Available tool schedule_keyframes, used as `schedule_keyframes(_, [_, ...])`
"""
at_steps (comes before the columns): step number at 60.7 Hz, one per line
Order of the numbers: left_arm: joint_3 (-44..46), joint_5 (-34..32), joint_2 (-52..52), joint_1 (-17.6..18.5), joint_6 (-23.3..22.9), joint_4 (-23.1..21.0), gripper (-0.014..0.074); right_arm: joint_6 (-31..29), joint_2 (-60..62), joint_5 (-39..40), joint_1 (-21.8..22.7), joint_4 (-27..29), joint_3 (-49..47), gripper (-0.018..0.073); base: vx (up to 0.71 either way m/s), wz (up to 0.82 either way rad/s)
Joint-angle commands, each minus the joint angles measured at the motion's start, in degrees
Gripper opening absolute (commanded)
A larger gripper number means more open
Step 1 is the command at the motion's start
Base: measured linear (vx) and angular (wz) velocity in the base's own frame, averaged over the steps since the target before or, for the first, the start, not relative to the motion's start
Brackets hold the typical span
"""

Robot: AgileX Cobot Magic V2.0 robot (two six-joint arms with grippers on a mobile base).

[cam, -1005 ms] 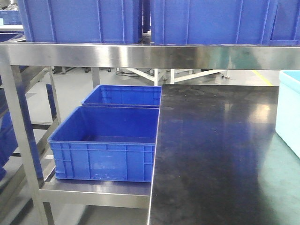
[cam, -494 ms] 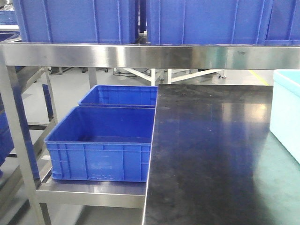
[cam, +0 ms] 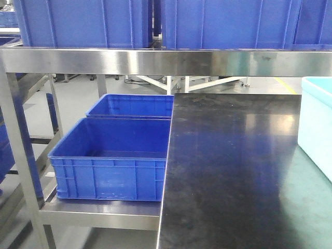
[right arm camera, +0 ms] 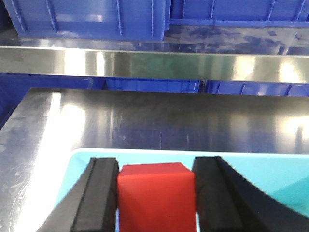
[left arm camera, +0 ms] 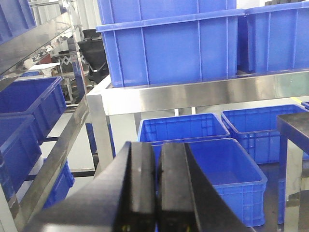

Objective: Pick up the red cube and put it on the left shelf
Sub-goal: 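Lift the red cube out of the light-blue bin with the right gripper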

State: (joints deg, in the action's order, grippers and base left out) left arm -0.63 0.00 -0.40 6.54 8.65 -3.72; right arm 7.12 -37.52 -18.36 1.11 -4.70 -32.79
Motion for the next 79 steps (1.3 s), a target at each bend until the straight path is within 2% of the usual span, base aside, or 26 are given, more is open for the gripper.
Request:
schedule_keyframes(1, [-1.3, -4.8, 0.5, 0.3, 0.1, -0.1, 0.0106, -0.3, 0.2, 6.1, 0.0, 0.1, -1.4, 0.005, 0.0, 0.0])
schedule_keyframes(79, [-1.3, -4.8, 0.5, 0.3, 0.1, -0.1, 0.0106, -0.3, -0.2, 6.0, 0.0, 0.1, -1.4, 0.005, 0.0, 0.0])
